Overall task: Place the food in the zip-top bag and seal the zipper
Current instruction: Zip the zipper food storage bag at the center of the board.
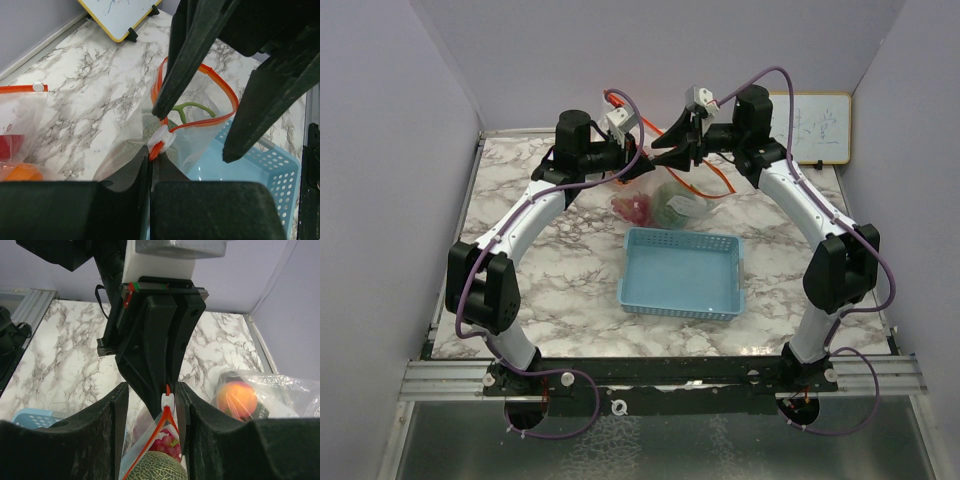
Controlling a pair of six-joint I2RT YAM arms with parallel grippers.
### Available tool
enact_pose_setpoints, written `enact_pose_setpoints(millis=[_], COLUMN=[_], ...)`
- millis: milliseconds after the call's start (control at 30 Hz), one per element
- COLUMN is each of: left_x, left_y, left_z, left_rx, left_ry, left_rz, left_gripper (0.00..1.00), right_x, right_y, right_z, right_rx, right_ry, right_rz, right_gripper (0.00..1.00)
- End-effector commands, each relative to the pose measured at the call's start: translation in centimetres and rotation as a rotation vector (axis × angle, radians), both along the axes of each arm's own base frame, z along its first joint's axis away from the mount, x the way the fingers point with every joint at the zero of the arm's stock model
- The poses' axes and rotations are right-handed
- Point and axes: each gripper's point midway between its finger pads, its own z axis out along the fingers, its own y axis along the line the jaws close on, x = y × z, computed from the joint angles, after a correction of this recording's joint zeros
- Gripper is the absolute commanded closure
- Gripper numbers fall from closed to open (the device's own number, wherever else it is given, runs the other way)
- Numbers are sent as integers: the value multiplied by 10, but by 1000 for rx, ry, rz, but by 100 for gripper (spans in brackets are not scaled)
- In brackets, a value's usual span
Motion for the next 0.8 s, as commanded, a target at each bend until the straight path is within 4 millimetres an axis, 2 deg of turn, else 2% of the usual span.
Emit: enact_pose_setpoints(millis=[0,500,767], left_x=[-5,-8,-10], left_y=[-6,-6,-7], left_z=[32,37,42], left_rx=[-51,-59,-69], left_ry=[-83,-91,-98], left_rz=[-54,-58,-65], left_gripper=[100,100,100], right_x=[13,17,20], right_y=[4,8,10], right_z=[-18,-26,-31], right_rx=[-21,-19,-30], right_ry=[5,52,91], right_rz=[-31,-21,-8], right_gripper=[57,63,80])
